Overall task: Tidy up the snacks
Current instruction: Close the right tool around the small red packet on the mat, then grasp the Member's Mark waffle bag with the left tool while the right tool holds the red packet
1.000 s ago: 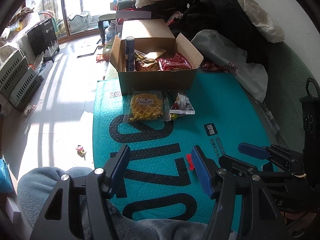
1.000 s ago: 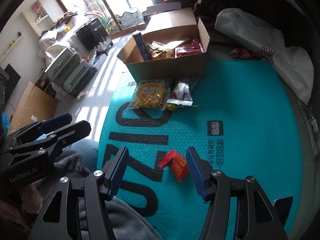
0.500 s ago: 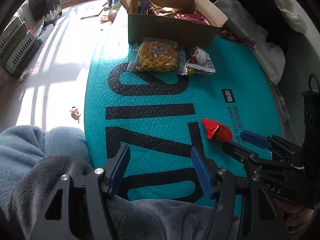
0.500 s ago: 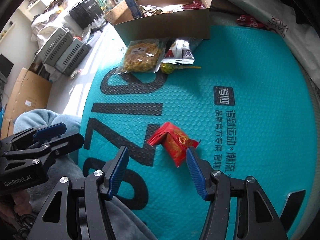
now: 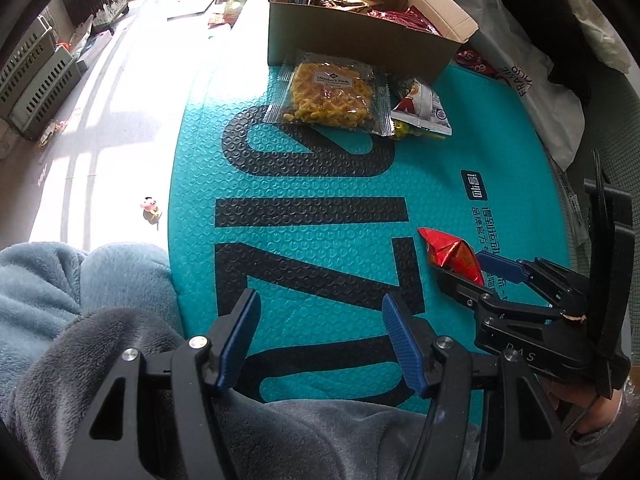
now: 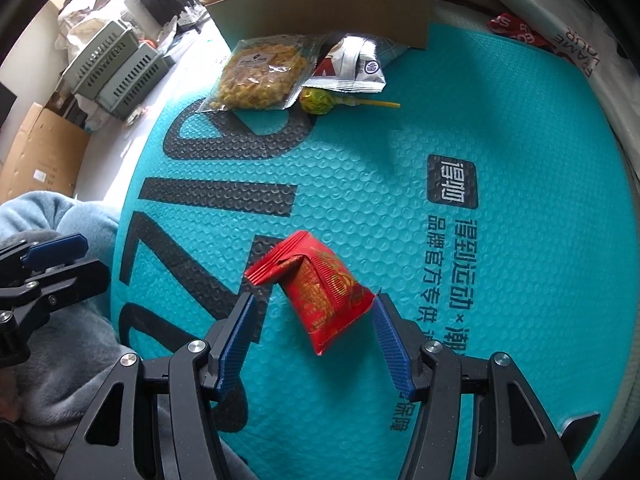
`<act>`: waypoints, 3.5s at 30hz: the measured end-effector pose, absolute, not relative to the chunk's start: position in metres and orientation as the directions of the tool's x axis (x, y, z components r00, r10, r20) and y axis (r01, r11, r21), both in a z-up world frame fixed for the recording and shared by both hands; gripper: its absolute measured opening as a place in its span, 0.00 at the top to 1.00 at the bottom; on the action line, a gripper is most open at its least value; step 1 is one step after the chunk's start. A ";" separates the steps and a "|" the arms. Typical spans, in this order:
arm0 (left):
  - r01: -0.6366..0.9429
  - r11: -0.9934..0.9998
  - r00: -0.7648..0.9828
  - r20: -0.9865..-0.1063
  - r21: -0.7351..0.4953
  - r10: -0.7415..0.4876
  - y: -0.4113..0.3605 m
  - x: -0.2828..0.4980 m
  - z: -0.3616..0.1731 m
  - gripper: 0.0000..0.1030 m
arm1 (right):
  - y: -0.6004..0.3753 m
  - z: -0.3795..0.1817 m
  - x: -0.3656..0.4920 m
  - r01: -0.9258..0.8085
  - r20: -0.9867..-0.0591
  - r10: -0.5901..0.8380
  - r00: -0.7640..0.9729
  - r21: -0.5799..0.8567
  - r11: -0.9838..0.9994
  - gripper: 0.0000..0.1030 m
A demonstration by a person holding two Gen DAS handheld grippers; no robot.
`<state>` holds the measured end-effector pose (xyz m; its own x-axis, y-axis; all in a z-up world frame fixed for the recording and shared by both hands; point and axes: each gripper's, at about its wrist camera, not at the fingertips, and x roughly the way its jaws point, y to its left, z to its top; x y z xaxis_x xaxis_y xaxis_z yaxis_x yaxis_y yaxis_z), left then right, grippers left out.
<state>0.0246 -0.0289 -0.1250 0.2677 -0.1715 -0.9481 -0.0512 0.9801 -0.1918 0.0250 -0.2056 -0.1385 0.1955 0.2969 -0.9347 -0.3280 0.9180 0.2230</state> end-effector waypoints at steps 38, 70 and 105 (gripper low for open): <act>-0.066 0.977 0.339 -0.926 -0.201 -0.168 -0.019 0.159 -0.132 0.39 | -0.193 -0.138 0.099 -0.360 -0.920 0.309 0.240 0.212 0.909 0.64; -0.105 0.975 0.265 -0.951 -0.193 -0.160 -0.040 0.233 -0.198 0.00 | -0.233 -0.140 0.124 -0.172 -0.896 0.291 0.336 0.246 0.954 0.75; 0.002 0.979 0.368 -0.910 -0.204 -0.190 -0.058 0.210 -0.205 0.28 | -0.188 -0.154 0.130 -0.281 -0.934 0.194 0.299 0.109 0.954 0.67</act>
<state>0.2096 -0.0581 -0.2046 0.3679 -0.1905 -0.9101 0.0020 0.9790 -0.2041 0.1300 -0.1880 -0.1537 0.2988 0.1944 -0.9343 -0.2807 0.9536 0.1087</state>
